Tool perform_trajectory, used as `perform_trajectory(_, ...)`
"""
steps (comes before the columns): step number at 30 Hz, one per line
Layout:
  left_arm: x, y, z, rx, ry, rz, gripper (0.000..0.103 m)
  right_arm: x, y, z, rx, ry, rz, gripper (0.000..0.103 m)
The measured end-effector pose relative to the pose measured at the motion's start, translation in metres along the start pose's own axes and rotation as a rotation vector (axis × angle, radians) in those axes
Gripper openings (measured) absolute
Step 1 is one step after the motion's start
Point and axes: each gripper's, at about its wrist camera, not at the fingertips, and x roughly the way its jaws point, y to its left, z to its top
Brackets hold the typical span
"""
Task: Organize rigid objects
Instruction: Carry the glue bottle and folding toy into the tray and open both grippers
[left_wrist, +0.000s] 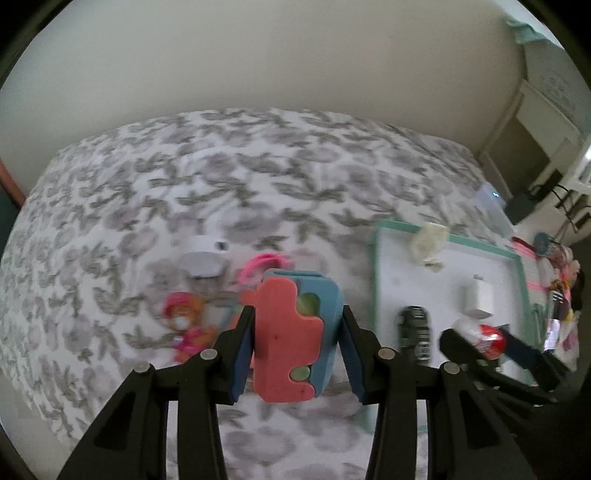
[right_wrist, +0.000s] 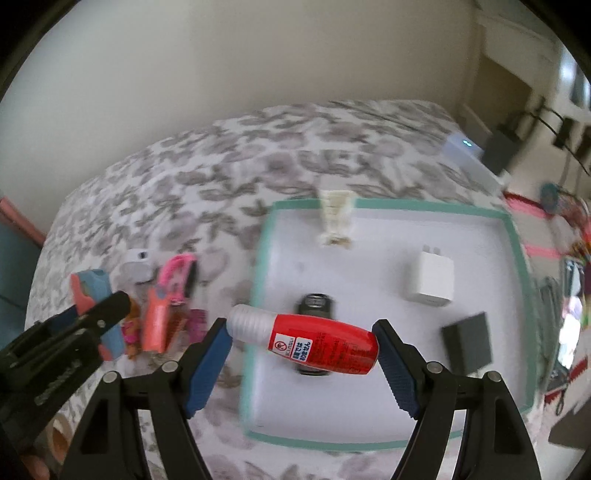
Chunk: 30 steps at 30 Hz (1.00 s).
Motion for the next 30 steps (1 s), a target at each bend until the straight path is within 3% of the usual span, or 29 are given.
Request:
perform_trajectory(6,0.015,-0.047,-0.005,0.023,0.044,-0.076,0.045,0.013,-0.043,-0.006,0.100,0.046,-0.013,0.080)
perform_trajectory(16,0.043,-0.081,-0.020,0.015,0.128,-0.148,0.045,0.024,-0.108,-0.022,0.252,0.089,-0.084,0.080)
perform_trajectory(24,0.052,-0.098,-0.037,0.071,0.171,-0.144,0.045,0.014,-0.114,-0.026,0.267,0.064,-0.107,0.080)
perform_trajectory(30,0.055,-0.092,-0.042,0.044,0.202,-0.168,0.045,0.015,-0.113,-0.029,0.267,0.072,-0.117,0.080)
